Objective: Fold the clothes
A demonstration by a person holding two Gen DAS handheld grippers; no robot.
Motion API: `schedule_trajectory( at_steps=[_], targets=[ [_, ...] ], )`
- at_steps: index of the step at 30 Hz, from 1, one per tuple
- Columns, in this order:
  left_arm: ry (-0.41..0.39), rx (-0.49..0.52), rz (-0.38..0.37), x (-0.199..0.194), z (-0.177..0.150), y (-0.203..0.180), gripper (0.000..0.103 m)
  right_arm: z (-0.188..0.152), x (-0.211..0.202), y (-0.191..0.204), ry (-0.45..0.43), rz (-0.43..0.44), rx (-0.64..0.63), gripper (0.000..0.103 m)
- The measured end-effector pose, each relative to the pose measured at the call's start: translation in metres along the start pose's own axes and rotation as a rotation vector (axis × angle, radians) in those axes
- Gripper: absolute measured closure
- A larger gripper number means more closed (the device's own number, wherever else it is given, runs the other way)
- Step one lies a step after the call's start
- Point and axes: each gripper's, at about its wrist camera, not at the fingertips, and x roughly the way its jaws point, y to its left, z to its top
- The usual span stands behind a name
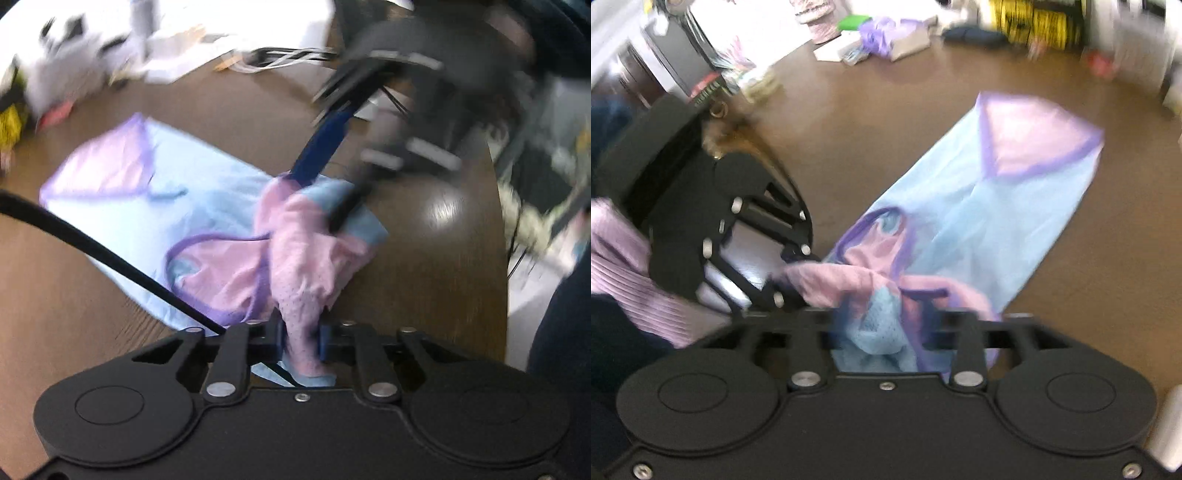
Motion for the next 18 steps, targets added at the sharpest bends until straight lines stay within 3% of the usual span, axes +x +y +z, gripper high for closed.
schedule_trajectory(
  at_steps=[4, 6, 7, 8, 9, 10, 13, 15, 17, 18],
  targets=[
    [0.022, -0.105, -0.071, -0.003, 0.004, 0.021, 0.089, -0.036, -0.011, 0.06, -0.051, -0.118, -0.376, 0.015],
    [0.028, -0.119, -0.09, -0.003, 0.007, 0.024, 0.089, -0.045, 0.005, 0.075, -0.037, -0.177, -0.489, 0.018],
    [0.031, -0.111, -0.089, -0.002, 0.008, 0.024, 0.089, -0.048, 0.018, 0.079, -0.037, -0.23, -0.54, 0.034],
    [0.033, -0.1, -0.09, -0.002, 0.01, 0.023, 0.089, -0.05, 0.029, 0.079, -0.029, -0.263, -0.559, 0.064],
    [0.034, -0.089, -0.092, -0.003, 0.012, 0.022, 0.089, -0.049, 0.036, 0.078, -0.017, -0.264, -0.551, 0.073],
    [0.035, -0.077, -0.099, -0.005, 0.013, 0.02, 0.089, -0.046, 0.039, 0.074, -0.003, -0.236, -0.521, 0.086],
    [0.064, -0.072, -0.19, -0.015, 0.013, 0.016, 0.091, -0.04, 0.015, 0.062, 0.02, -0.089, -0.435, 0.088],
    [0.109, -0.075, -0.311, -0.026, 0.012, 0.01, 0.091, -0.036, -0.007, 0.052, 0.043, 0.063, -0.317, 0.088],
    [0.155, -0.089, -0.449, -0.038, 0.016, 0.007, 0.091, -0.032, -0.031, 0.036, 0.111, 0.301, -0.161, 0.088],
    [0.168, -0.115, -0.494, -0.042, 0.018, 0.008, 0.091, -0.031, -0.036, 0.028, 0.123, 0.368, -0.108, 0.088]
  ],
)
